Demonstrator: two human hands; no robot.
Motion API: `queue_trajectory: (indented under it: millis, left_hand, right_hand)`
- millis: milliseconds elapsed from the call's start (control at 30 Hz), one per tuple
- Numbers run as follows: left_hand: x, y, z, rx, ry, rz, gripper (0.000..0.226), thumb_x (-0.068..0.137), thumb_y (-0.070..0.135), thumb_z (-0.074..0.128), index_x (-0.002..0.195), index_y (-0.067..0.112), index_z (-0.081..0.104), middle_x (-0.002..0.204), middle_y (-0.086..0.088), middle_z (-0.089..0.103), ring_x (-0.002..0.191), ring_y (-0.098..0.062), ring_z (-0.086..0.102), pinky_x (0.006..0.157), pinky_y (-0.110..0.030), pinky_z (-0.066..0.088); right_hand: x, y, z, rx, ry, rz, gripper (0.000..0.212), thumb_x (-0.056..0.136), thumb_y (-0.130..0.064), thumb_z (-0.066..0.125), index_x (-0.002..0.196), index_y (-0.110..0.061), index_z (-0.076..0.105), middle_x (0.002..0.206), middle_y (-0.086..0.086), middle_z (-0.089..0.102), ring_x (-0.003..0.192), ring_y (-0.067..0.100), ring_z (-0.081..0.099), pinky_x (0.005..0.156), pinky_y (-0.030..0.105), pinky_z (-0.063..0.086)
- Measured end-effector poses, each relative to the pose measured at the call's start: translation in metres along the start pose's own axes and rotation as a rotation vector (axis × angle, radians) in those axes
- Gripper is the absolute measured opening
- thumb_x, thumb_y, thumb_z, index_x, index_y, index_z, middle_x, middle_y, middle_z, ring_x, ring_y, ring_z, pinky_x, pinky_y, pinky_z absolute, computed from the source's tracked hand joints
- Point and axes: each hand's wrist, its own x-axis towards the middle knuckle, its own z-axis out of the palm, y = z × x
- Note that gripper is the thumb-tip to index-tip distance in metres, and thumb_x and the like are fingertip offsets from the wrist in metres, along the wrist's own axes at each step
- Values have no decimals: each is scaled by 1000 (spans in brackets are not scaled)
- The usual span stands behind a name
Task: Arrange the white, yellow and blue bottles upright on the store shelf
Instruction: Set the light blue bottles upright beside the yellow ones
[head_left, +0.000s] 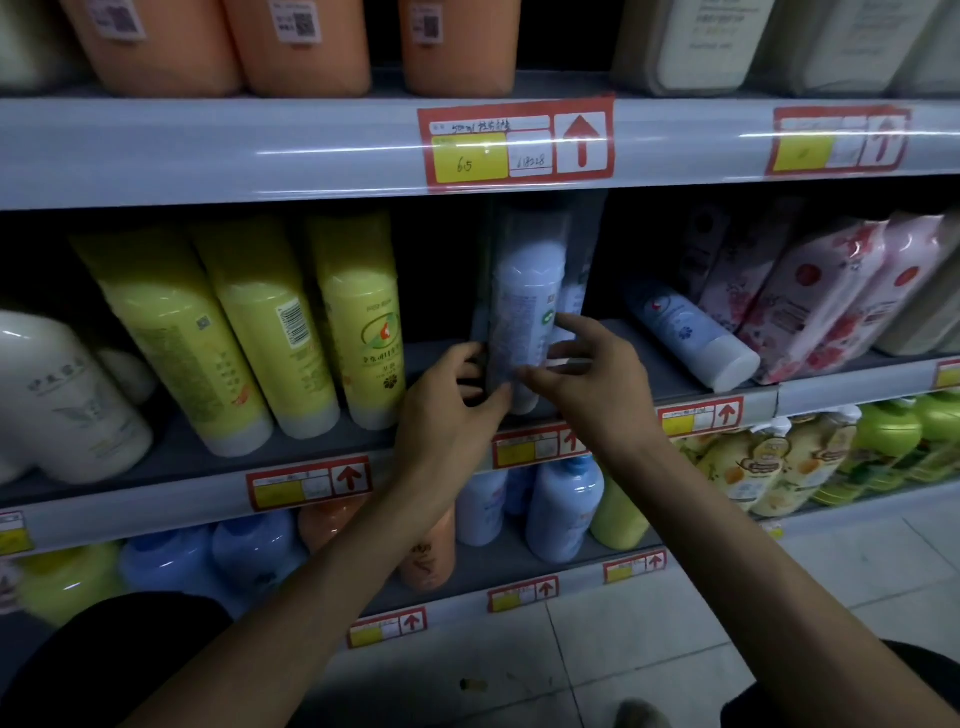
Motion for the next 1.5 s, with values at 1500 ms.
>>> queue_trajectory:
  millis: [1500]
  left_hand:
    - [-57, 14, 47, 91, -268, 227, 39, 96, 12, 69, 132, 27, 64, 109, 9, 69, 101, -7, 67, 90, -25, 57]
  right_hand:
    - [9, 60, -113, -506, 398, 147, 58, 74, -67, 65, 93, -13, 70, 76, 10, 68, 69, 32, 63, 61, 37, 52]
